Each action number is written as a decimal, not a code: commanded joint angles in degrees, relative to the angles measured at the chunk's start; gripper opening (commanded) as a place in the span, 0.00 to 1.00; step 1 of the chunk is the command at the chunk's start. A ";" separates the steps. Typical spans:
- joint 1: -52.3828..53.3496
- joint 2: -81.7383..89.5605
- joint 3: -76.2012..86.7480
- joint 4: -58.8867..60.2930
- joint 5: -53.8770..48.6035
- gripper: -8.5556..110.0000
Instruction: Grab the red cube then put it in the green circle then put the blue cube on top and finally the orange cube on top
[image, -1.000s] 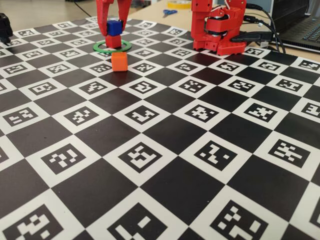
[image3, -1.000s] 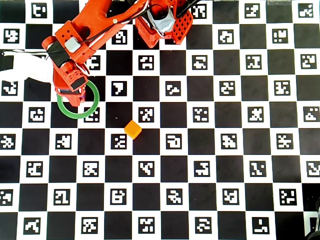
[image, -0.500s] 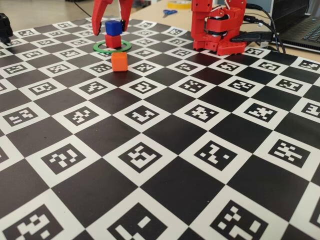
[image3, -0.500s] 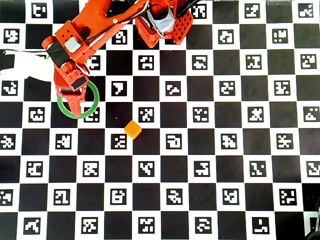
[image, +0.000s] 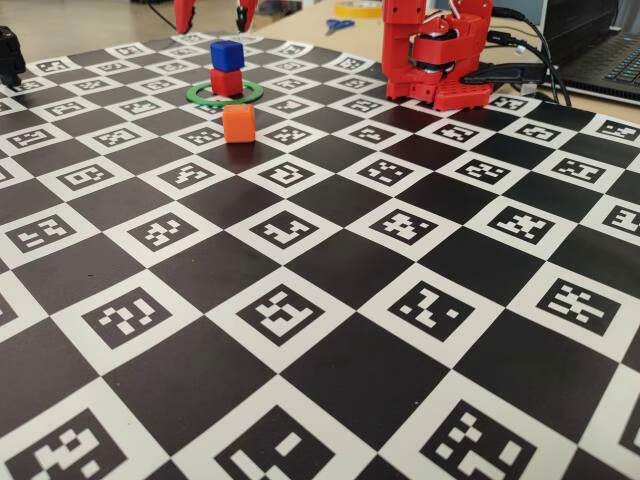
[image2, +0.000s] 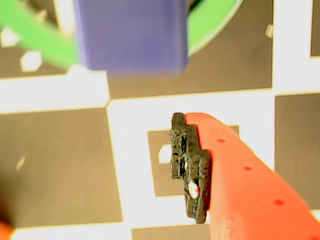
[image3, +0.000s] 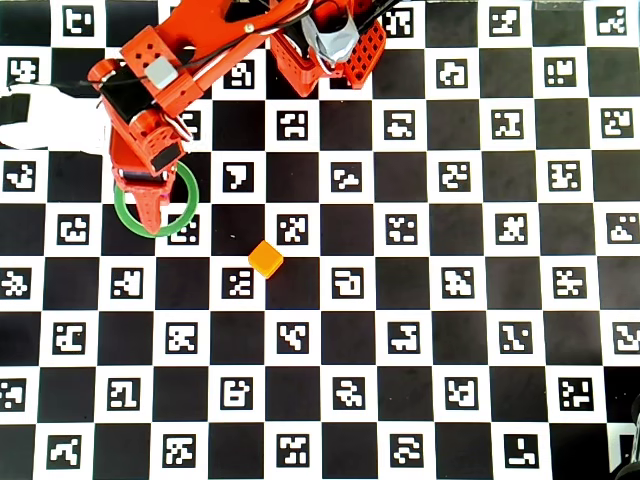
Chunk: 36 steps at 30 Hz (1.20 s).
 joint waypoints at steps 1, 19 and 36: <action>-2.55 5.01 -8.44 4.57 6.24 0.44; -23.38 11.07 -10.72 7.73 32.61 0.44; -33.66 8.88 3.52 1.93 55.90 0.43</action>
